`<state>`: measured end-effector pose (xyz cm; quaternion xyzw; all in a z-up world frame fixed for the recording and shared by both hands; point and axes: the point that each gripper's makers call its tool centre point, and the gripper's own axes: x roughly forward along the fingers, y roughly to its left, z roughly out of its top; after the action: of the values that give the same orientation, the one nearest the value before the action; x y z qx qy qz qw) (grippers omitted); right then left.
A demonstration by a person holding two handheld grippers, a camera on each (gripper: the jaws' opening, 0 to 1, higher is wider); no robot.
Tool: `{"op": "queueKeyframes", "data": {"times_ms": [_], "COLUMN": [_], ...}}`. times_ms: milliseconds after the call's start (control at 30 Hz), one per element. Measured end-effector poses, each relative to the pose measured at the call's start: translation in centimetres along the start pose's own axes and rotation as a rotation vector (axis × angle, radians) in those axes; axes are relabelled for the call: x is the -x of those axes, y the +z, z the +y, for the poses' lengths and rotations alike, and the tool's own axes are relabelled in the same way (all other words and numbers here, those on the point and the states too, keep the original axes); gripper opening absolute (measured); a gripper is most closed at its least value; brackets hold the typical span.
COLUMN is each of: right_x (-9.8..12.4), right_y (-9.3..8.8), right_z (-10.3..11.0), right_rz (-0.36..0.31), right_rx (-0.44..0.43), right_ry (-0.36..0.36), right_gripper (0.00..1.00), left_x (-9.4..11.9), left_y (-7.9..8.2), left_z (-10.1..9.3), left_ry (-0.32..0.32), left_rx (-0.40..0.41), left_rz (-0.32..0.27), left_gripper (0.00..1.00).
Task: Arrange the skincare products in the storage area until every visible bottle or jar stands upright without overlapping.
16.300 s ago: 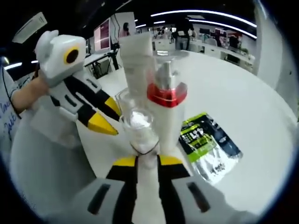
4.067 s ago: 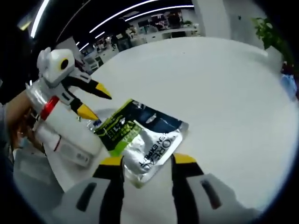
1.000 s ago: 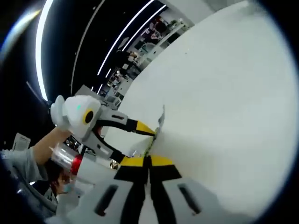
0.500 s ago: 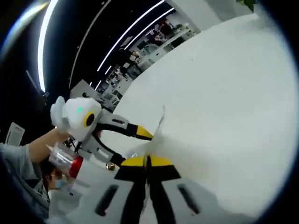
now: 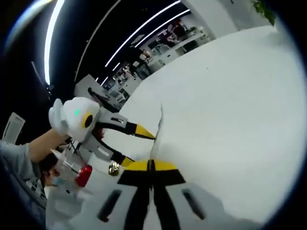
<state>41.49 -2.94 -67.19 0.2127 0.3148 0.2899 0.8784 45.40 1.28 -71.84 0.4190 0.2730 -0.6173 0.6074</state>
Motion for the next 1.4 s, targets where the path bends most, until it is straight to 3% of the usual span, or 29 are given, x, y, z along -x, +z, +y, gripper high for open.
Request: {"op": "queueKeyframes", "data": {"times_ms": [233, 500, 567, 633, 967, 1233, 1400], "right_x": [0.0, -0.3, -0.4, -0.7, -2.5, -4.3, -4.9], "right_y": [0.8, 1.5, 1.9, 2.1, 4.8, 5.3, 5.2], "right_z": [1.3, 3.3, 2.0, 2.5, 4.5, 6.6, 9.2], "right_rz": [0.008, 0.085, 0.109, 0.122, 0.209, 0.269, 0.28], "right_rx": [0.088, 0.312, 0.365, 0.409, 0.667, 0.849, 0.954], "right_ry": [0.003, 0.002, 0.006, 0.008, 0.056, 0.121, 0.166], "right_gripper": [0.01, 0.01, 0.01, 0.01, 0.01, 0.01, 0.01], "left_x": [2.7, 5.5, 6.0, 6.6, 9.6, 11.1, 12.2], "left_y": [-0.1, -0.3, -0.2, -0.1, 0.2, 0.6, 0.6], "left_z": [1.3, 2.5, 2.5, 2.6, 4.0, 3.6, 2.5], "left_ry": [0.064, 0.122, 0.132, 0.142, 0.209, 0.207, 0.195], "left_rx": [0.008, 0.016, 0.009, 0.003, 0.003, -0.012, -0.006], "left_rz": [-0.014, -0.041, -0.045, -0.048, -0.084, -0.102, -0.102], "left_gripper": [0.37, 0.37, 0.37, 0.37, 0.36, 0.32, 0.25]}}
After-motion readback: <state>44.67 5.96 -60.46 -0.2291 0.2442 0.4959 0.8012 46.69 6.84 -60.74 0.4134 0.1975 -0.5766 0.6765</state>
